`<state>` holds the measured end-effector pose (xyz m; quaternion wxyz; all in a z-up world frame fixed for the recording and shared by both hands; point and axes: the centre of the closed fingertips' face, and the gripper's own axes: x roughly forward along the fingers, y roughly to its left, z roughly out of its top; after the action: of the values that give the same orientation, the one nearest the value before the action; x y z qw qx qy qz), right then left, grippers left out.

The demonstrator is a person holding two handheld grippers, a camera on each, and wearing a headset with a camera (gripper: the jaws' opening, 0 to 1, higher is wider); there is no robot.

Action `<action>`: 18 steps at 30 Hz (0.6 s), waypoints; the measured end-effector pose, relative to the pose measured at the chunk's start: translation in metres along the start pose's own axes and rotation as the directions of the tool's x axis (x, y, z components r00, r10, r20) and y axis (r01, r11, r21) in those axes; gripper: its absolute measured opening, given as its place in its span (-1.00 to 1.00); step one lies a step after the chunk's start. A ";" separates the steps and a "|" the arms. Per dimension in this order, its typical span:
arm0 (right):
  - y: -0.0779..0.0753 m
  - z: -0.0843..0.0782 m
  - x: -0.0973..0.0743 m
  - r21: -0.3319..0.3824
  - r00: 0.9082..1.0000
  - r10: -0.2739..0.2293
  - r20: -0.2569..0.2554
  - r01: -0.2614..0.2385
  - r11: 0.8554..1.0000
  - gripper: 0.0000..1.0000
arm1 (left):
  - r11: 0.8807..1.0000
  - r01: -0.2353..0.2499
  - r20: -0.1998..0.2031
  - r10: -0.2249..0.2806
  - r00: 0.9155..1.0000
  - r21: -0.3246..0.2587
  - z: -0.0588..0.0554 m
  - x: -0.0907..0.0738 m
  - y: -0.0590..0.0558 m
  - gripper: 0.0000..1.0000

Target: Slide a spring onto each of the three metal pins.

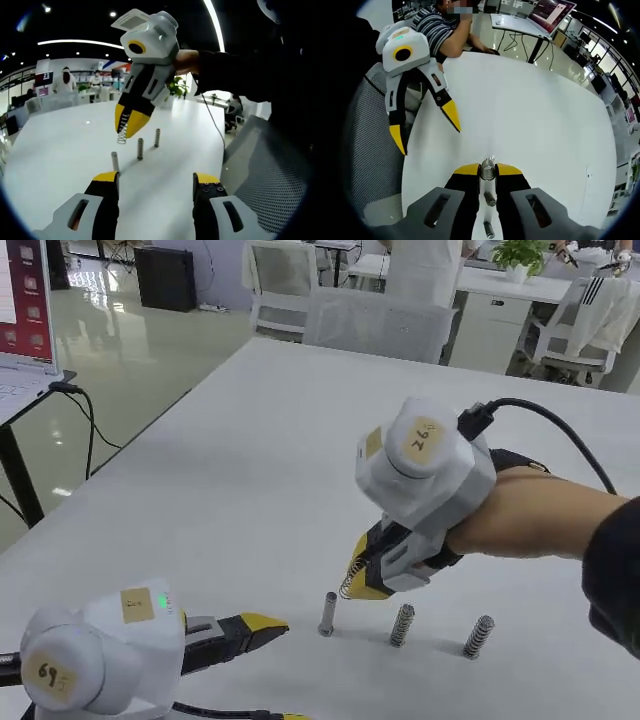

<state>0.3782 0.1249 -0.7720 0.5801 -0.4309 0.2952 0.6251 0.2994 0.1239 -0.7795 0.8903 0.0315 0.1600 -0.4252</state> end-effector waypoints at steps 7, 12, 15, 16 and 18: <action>-0.003 0.003 0.012 -0.006 1.000 0.015 -0.010 -0.015 1.000 -0.83 | 1.000 -0.003 -0.001 0.003 1.000 -0.002 -0.001 -0.002 -0.001 0.06; -0.004 0.000 0.019 -0.005 0.999 0.026 -0.022 -0.026 1.000 -0.83 | 1.000 -0.013 0.000 0.013 1.000 -0.007 -0.003 -0.004 0.001 0.04; -0.005 -0.001 0.021 -0.007 0.999 0.032 -0.032 -0.032 0.999 -0.83 | 1.000 -0.017 -0.002 0.017 1.000 -0.008 -0.004 -0.005 0.002 0.02; -0.005 -0.001 0.022 -0.006 0.999 0.033 -0.032 -0.033 0.999 -0.83 | 1.000 -0.018 -0.002 0.018 1.000 -0.008 -0.004 -0.005 0.002 0.02; -0.006 -0.003 0.023 -0.005 0.999 0.034 -0.036 -0.034 0.999 -0.83 | 1.000 -0.020 -0.001 0.020 1.000 -0.009 -0.004 -0.005 0.002 0.01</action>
<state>0.3854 0.1344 -0.7926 0.5627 -0.4385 0.3111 0.6279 0.2967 0.1301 -0.7817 0.8946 0.0294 0.1619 -0.4155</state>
